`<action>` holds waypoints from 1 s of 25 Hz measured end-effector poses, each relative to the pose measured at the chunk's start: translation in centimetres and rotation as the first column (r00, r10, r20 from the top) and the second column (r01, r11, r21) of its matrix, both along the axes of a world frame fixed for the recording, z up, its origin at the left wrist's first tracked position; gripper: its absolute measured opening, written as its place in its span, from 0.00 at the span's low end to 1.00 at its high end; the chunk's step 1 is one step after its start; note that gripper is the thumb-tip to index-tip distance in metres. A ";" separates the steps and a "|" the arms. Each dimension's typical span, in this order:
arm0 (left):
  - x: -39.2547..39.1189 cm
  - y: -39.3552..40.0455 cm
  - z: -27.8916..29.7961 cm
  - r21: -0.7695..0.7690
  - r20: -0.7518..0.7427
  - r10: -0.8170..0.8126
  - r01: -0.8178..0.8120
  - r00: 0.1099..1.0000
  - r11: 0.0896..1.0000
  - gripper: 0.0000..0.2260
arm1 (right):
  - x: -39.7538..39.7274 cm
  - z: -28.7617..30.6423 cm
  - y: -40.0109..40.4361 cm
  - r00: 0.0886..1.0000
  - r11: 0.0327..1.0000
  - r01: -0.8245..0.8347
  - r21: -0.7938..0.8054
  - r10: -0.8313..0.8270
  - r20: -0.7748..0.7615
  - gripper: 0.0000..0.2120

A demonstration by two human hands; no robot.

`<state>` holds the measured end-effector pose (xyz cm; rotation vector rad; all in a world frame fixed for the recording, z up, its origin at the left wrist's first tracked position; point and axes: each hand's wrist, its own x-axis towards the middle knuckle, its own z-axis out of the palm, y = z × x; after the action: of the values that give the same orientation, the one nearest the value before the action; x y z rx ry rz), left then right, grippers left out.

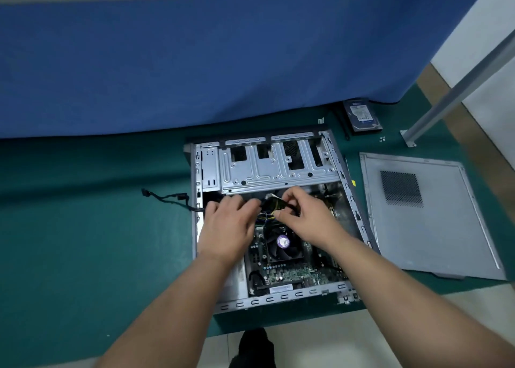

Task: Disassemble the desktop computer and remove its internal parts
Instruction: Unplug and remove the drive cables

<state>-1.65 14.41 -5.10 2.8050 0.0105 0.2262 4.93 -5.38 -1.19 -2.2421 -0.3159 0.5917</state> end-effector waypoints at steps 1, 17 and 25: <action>0.1 0.0 0.0 0.000 -0.007 -0.010 0.010 1.000 1.000 0.08 | -0.2 0.4 0.1 0.999 0.999 -0.032 -0.012 0.031 -0.019 0.11; 1.4 6.8 12.8 -0.799 -0.042 0.293 -0.209 0.955 0.564 0.09 | 5.3 8.2 2.0 0.999 0.987 0.033 0.157 -0.031 -0.016 0.10; 6.9 3.1 21.9 -0.981 0.029 0.193 0.064 0.981 -0.181 0.09 | 5.9 11.0 4.1 0.995 0.960 -0.077 0.270 0.092 -0.045 0.14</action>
<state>5.29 17.47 16.80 1.0353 0.2090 0.2912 10.83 -1.31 9.83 -1.9561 -0.4379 0.6176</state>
